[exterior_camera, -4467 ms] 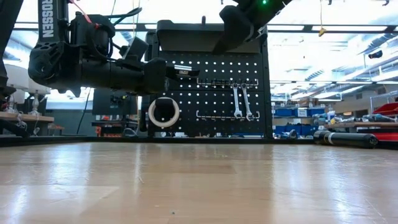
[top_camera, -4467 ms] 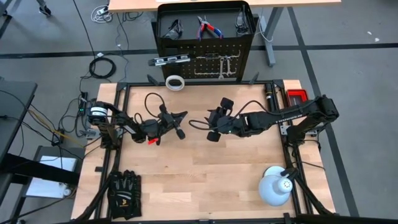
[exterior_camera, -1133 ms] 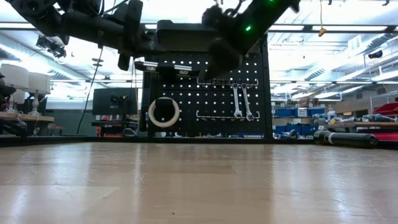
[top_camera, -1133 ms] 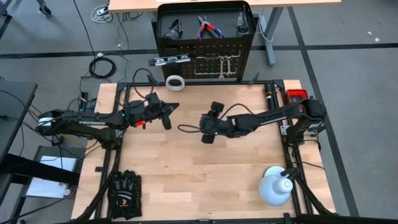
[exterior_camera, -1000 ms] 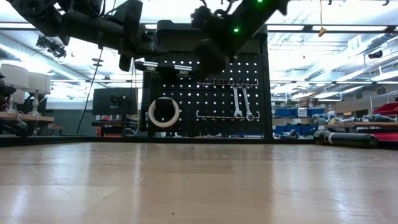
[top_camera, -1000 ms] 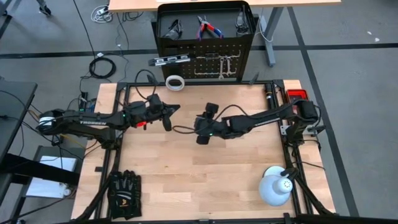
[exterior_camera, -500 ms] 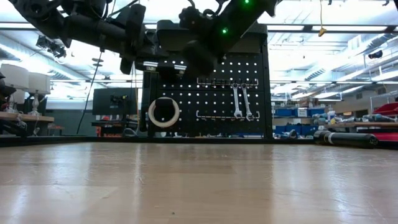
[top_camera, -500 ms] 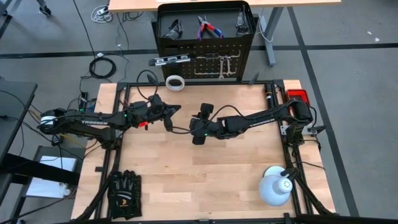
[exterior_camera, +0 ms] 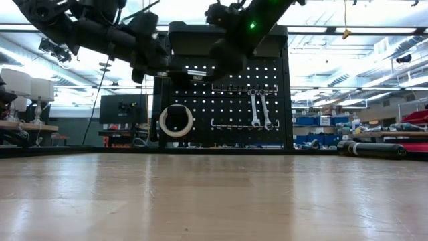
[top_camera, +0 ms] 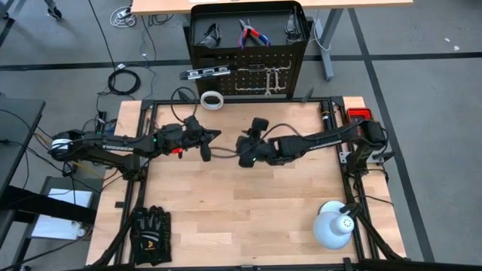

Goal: Hang tools onto peg board
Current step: Remove the right black safety glass from the peg board

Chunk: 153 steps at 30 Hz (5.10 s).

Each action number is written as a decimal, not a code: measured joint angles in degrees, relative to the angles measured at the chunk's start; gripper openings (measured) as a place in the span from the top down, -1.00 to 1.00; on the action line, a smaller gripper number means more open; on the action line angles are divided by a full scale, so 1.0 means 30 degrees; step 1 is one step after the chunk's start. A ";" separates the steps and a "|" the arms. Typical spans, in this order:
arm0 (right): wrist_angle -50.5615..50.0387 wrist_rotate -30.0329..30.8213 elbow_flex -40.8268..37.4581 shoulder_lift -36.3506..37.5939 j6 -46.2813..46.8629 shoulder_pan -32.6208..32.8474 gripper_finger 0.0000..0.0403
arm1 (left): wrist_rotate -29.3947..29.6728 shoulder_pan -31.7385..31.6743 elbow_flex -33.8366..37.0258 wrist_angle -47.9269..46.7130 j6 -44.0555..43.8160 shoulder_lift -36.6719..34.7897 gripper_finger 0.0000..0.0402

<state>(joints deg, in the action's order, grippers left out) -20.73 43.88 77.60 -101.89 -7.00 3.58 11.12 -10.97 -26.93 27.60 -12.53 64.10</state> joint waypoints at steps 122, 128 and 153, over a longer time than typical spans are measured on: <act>0.0531 -0.3141 0.6958 0.6685 -0.0235 -1.2805 0.86 | 0.0225 0.0040 0.0018 0.1388 0.2526 0.0640 1.00; 0.0299 -0.5091 0.6965 0.8228 -0.0228 -1.1397 0.83 | 0.0225 0.0039 0.0018 0.1390 0.2522 0.0640 1.00; -1.1041 -1.1949 0.0639 0.9000 0.5277 -0.5190 0.81 | 0.0232 0.0040 0.0015 0.1410 0.2521 0.0647 1.00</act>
<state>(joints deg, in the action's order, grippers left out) -53.85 8.03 79.52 -74.89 8.83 -11.99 11.81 -10.85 -26.88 31.83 -4.97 66.04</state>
